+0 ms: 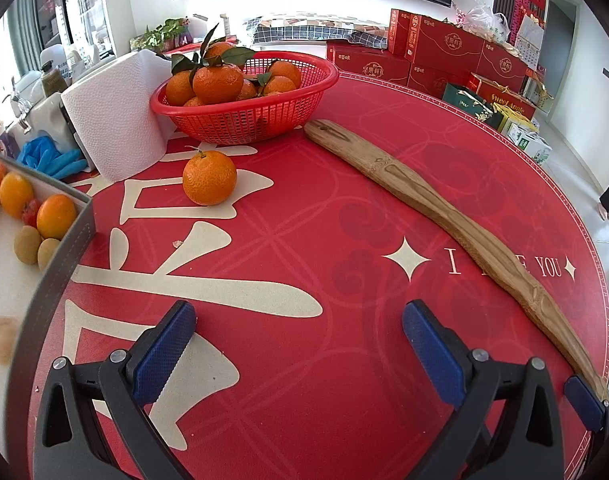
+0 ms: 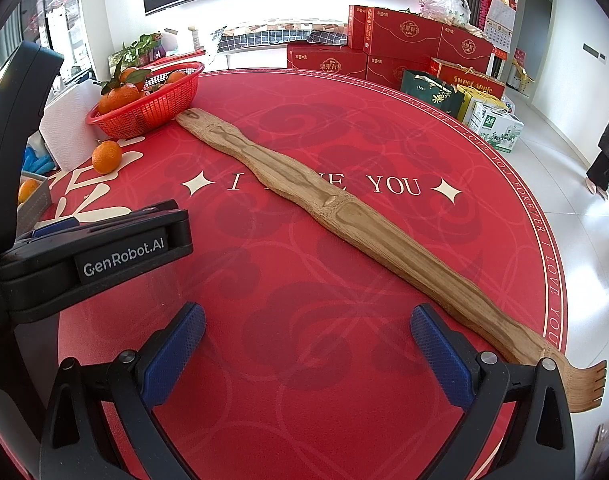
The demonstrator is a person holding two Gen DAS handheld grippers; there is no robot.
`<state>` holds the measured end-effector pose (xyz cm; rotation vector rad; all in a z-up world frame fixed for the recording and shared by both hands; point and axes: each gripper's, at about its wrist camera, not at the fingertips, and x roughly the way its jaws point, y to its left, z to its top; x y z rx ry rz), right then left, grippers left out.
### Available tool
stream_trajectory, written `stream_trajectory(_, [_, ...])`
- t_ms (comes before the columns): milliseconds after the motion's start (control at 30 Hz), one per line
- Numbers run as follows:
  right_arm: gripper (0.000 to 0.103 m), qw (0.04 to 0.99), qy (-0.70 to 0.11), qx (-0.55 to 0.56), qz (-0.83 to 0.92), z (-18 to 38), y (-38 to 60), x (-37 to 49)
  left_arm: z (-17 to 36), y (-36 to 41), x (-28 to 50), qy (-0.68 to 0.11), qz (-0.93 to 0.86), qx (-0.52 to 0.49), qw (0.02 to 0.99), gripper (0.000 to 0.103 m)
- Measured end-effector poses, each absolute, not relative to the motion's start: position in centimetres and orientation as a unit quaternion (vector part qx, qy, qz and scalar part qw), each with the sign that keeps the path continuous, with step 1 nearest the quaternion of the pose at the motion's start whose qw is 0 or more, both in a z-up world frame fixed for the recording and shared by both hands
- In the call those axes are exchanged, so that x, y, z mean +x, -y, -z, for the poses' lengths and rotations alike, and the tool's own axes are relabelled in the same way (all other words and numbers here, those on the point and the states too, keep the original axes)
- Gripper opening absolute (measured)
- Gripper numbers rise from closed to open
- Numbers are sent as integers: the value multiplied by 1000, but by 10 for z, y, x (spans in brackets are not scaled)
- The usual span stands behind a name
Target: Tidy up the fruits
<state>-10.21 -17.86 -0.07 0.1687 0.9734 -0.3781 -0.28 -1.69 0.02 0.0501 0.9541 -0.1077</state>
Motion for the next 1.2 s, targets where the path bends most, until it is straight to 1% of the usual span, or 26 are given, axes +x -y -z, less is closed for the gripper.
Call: stream_trajectory(1200, [103,864,-464,80,180,1,178,-102,-1,19,-3,-459,52,24,887,103])
